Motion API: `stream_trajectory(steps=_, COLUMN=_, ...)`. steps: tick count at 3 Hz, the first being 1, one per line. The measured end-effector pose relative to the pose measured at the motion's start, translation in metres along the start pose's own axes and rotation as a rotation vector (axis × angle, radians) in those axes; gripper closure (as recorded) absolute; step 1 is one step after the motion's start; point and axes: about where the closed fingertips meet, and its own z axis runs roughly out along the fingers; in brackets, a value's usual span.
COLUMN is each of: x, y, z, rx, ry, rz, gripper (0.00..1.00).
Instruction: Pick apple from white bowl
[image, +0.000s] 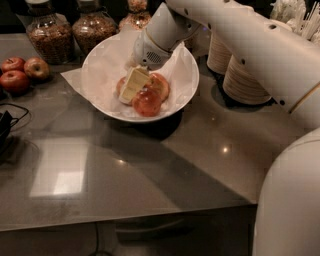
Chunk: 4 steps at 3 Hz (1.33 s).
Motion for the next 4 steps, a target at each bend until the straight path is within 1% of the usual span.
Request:
stream_trajectory(steps=1, x=-0.002, y=0.001, z=0.008, rx=0.002, ry=0.031, rz=0.052, gripper=0.28)
stream_trajectory(steps=2, x=-0.003, y=0.001, z=0.013, rx=0.033, ry=0.074, rz=0.091, gripper=0.27)
stream_trajectory(steps=3, x=0.001, y=0.001, z=0.018, rx=0.082, ry=0.133, rz=0.119, gripper=0.23)
stream_trajectory(steps=4, x=0.009, y=0.001, z=0.024, rx=0.119, ry=0.182, rz=0.136, gripper=0.22)
